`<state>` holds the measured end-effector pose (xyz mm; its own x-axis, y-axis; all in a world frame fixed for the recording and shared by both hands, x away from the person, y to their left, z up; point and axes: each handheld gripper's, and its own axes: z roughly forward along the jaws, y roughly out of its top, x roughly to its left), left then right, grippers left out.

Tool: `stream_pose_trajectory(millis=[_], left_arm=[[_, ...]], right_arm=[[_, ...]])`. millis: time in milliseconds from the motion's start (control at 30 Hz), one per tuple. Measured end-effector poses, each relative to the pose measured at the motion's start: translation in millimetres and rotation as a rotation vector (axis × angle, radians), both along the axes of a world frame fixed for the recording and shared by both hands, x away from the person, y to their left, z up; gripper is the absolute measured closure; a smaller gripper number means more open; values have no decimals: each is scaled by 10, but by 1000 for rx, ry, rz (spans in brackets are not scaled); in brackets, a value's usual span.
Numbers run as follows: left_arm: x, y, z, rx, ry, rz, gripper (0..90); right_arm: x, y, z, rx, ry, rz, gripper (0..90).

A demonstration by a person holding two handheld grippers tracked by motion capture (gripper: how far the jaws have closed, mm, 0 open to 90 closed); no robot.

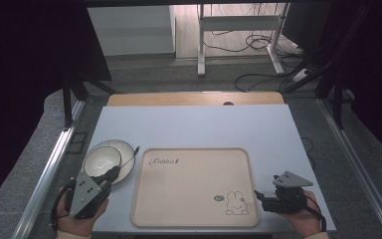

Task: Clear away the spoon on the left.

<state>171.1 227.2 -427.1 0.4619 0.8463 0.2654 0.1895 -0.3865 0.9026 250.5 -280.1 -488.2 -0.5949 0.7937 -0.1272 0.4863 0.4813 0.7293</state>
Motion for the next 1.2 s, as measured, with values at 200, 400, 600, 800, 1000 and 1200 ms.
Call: stream_pose_trajectory(millis=[200,400,600,800,1000,1200], left_arm=[[49,-78,7,5,3,-22,897],[79,-133,15,14,4,-36,897],[137,-210,12,18,10,-55,897],[193,-278,-3,26,16,-71,897],[296,-405,-59,42,34,-97,897],[450,-560,-146,59,56,-132,897]], right_arm=[[2,-8,0,0,1,2,174],[1,-8,-1,0,0,2,174],[2,-7,-2,-1,0,3,174],[1,-11,-2,-2,2,3,174],[0,-2,-7,-2,4,7,174],[3,-16,-10,-4,3,5,174]])
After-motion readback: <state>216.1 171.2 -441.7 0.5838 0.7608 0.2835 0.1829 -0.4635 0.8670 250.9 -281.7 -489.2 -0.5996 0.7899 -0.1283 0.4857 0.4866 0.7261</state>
